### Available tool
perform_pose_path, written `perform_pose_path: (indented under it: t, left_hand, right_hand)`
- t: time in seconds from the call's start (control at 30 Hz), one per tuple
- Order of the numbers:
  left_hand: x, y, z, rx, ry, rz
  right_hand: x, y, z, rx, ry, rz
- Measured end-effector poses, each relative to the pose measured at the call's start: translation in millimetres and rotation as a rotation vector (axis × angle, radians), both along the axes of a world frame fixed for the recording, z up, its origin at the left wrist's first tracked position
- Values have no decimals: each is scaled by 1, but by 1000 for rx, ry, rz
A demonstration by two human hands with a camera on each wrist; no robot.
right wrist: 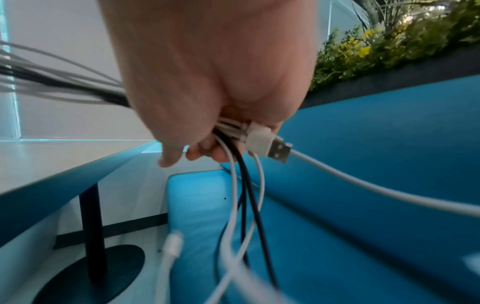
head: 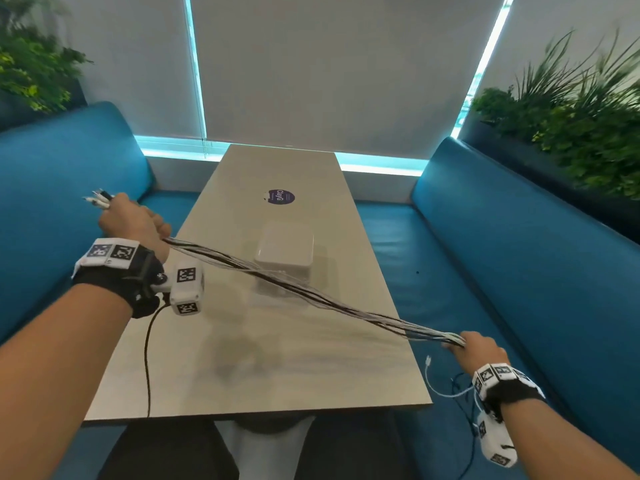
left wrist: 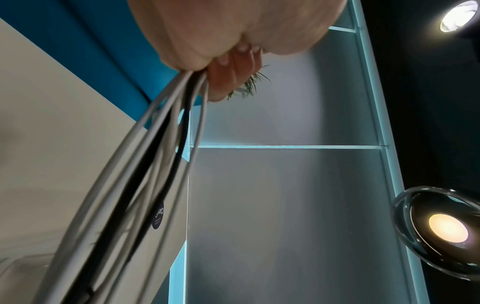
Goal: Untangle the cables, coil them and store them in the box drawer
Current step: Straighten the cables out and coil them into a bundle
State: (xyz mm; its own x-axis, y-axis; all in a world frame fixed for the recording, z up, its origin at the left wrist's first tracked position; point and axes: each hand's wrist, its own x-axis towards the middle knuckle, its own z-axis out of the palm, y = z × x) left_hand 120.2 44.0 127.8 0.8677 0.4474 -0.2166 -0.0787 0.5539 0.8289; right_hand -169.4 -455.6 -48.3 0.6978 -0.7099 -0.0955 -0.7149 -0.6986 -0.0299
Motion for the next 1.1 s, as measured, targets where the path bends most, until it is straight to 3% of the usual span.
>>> perform_pose_path:
  t: [0.07,0.3,0.53,0.7,0.8,0.93,1.1]
  left_hand:
    - [-3,-6,-3,-12,-4,-33]
    - [-23,-34,-12,21,-29,-127]
    - [-43,-52,-17,28,-45,-204]
    - [-63,-66,-22,30,-65,-318]
    - [-76,-71,-28,74,-73,-361]
    - [-87,-75,-41,130,-71,-389]
    - [-95,-73,-51,168,-72,-442]
  right_hand:
    - [5,9,-4,105,-10,-28]
    - [38,39,6,427,143,125]
    - [78,114,64,493,-236,421]
    - [110,187,97,580,-289,710]
    - [126,229,118,681,-299,795]
    - [137,279,133,681,-202,929]
    - [147,307,121,389,113,1024]
